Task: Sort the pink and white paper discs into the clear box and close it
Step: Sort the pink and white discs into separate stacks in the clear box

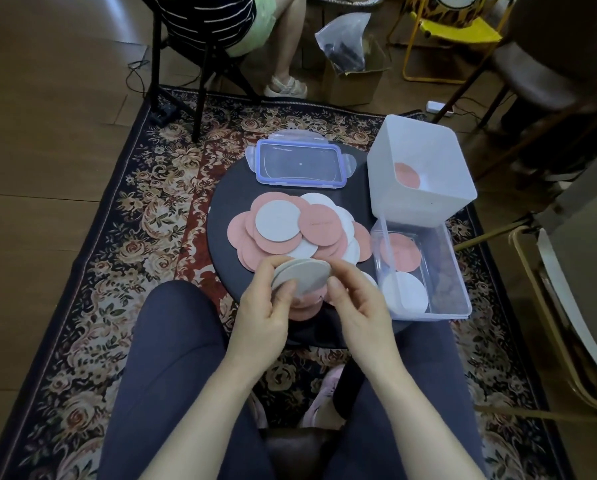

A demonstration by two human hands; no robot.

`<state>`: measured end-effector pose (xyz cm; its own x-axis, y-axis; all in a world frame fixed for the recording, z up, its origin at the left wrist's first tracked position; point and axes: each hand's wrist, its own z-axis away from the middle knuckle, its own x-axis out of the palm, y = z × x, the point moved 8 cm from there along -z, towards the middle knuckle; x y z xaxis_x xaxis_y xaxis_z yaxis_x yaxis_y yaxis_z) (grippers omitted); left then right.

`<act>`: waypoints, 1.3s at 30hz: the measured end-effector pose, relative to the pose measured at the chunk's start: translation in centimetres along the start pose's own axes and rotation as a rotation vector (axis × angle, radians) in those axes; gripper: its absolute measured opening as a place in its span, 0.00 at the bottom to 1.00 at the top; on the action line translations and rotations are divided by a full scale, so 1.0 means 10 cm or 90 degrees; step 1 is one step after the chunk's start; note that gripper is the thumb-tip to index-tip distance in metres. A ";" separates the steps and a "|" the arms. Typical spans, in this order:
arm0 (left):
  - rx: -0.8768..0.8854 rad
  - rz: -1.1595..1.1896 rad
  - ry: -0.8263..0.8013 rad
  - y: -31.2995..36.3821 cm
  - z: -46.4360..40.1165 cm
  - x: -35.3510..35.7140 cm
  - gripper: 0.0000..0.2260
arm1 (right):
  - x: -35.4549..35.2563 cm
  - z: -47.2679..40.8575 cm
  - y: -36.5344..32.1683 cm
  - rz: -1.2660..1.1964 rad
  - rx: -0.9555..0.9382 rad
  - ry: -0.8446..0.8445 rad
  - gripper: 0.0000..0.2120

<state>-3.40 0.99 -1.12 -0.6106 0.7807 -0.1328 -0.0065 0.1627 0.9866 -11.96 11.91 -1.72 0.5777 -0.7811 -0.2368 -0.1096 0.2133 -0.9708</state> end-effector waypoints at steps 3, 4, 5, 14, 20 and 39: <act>0.051 -0.109 -0.058 -0.05 -0.06 0.06 0.10 | 0.02 -0.01 -0.02 0.073 -0.035 0.002 0.12; 0.081 -0.181 -0.055 -0.07 -0.07 0.06 0.07 | 0.01 0.00 -0.01 0.088 -0.044 0.011 0.11; 0.116 -0.269 -0.043 -0.09 -0.08 0.06 0.07 | 0.00 0.01 0.00 0.093 -0.044 0.020 0.11; 0.117 -0.406 0.032 -0.16 -0.03 -0.05 0.15 | 0.00 0.06 0.15 0.044 0.028 0.081 0.16; 0.090 -0.304 0.040 -0.07 -0.06 -0.02 0.08 | -0.09 0.09 -0.06 0.054 -0.016 0.119 0.17; 0.453 -0.404 -0.147 0.26 0.17 1.35 0.12 | -1.66 -0.33 0.09 0.506 0.105 0.002 0.08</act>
<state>-10.28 13.01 -0.52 -0.4880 0.5090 -0.7091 0.2445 0.8596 0.4487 -24.30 23.16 1.23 0.3748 -0.3614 -0.8538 -0.3660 0.7884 -0.4944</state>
